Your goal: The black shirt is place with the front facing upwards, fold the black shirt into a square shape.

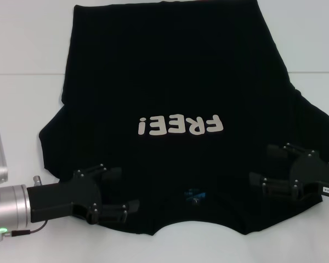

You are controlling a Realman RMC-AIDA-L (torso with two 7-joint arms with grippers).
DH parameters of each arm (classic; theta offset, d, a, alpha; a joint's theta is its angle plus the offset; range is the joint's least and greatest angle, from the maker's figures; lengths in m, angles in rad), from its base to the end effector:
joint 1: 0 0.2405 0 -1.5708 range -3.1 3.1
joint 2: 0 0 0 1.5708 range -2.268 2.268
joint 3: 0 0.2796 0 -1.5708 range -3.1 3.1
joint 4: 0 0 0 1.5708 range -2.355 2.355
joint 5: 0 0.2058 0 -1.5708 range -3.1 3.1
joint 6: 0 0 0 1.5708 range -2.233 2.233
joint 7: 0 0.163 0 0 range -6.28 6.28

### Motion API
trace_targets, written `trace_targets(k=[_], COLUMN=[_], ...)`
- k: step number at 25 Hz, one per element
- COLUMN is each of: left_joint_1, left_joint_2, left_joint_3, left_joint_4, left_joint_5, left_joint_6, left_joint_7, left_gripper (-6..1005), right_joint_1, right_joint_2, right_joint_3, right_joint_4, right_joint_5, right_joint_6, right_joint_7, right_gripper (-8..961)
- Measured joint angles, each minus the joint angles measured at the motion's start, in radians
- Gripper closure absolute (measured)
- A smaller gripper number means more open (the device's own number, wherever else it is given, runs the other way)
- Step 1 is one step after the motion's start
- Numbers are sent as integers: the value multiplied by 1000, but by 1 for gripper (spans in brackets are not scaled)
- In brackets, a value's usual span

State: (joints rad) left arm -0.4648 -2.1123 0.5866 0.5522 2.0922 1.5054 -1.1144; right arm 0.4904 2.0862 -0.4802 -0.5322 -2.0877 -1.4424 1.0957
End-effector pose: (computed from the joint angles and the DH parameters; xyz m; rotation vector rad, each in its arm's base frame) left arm -0.3053 0.3121 -0.0556 -2.6932 -0.5337 -0.6270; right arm 0.3165 0.3344 -0.0344 -2.5545 0.5473 0.6063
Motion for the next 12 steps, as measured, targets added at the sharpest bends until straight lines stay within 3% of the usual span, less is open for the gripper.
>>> trace_targets(k=[12], left_joint_1=[-2], left_joint_2=[0], left_joint_3=[2], left_joint_4=[0], left_joint_5=[2], left_joint_6=[1], left_joint_7=[-4], left_gripper=[66], right_joint_1=[-4], right_joint_2=[0], right_joint_3=[0], right_joint_4=[0], right_joint_5=[0], right_joint_6=[-15], right_joint_7=[1], right_gripper=[13])
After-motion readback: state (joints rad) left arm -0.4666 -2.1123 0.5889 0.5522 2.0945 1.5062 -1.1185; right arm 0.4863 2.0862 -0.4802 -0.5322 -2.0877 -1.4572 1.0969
